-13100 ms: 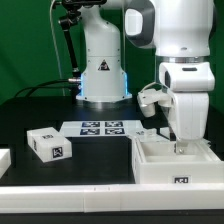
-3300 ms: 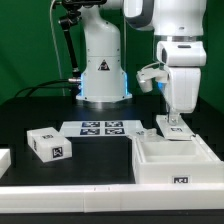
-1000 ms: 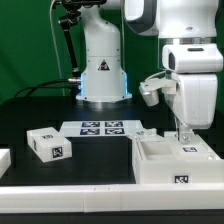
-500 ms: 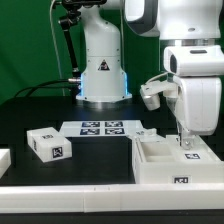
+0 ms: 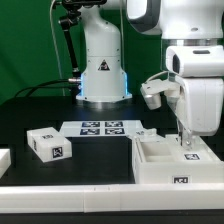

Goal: Assemble cabinet

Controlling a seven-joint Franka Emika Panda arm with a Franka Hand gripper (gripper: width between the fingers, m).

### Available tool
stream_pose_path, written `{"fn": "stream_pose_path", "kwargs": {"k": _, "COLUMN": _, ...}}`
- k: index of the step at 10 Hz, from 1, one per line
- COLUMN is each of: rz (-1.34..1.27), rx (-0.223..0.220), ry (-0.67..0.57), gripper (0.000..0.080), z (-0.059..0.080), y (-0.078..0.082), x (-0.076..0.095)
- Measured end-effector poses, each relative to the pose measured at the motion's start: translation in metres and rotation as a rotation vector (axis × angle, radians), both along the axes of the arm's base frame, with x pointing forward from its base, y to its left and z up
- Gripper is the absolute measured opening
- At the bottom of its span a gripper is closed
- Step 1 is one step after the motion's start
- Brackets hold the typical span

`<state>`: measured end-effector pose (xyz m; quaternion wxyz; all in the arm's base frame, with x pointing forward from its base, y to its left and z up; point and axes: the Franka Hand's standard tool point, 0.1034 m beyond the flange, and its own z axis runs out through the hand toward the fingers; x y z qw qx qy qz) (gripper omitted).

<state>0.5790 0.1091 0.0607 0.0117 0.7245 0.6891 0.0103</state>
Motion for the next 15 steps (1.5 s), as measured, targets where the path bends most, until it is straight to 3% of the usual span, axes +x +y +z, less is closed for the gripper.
{"fn": "stream_pose_path", "kwargs": {"k": 1, "rz": 0.004, "rx": -0.003, "ry": -0.001, "gripper": 0.0433, "z": 0.003, "y": 0.001, "x": -0.003}}
{"fn": "stream_pose_path", "kwargs": {"k": 2, "rz": 0.009, "rx": -0.007, "ry": -0.001, "gripper": 0.0433, "z": 0.008, "y": 0.002, "x": -0.009}}
{"fn": "stream_pose_path", "kwargs": {"k": 3, "rz": 0.013, "rx": -0.012, "ry": -0.002, "gripper": 0.0568, "z": 0.013, "y": 0.004, "x": -0.015}}
{"fn": "stream_pose_path", "kwargs": {"k": 4, "rz": 0.013, "rx": -0.017, "ry": -0.003, "gripper": 0.0568, "z": 0.02, "y": 0.005, "x": -0.023}}
{"fn": "stream_pose_path", "kwargs": {"k": 5, "rz": 0.002, "rx": -0.025, "ry": -0.001, "gripper": 0.0743, "z": 0.028, "y": 0.007, "x": -0.035}}
{"fn": "stream_pose_path", "kwargs": {"k": 6, "rz": -0.007, "rx": -0.032, "ry": 0.003, "gripper": 0.0782, "z": 0.034, "y": 0.009, "x": -0.05}}
{"fn": "stream_pose_path", "kwargs": {"k": 8, "rz": 0.037, "rx": -0.049, "ry": 0.012, "gripper": 0.0796, "z": 0.042, "y": 0.01, "x": -0.083}}
{"fn": "stream_pose_path", "kwargs": {"k": 10, "rz": 0.16, "rx": -0.066, "ry": 0.027, "gripper": 0.0797, "z": 0.045, "y": 0.004, "x": -0.103}}
{"fn": "stream_pose_path", "kwargs": {"k": 15, "rz": 0.165, "rx": -0.066, "ry": 0.036, "gripper": 0.0796, "z": 0.042, "y": 0.002, "x": -0.104}}
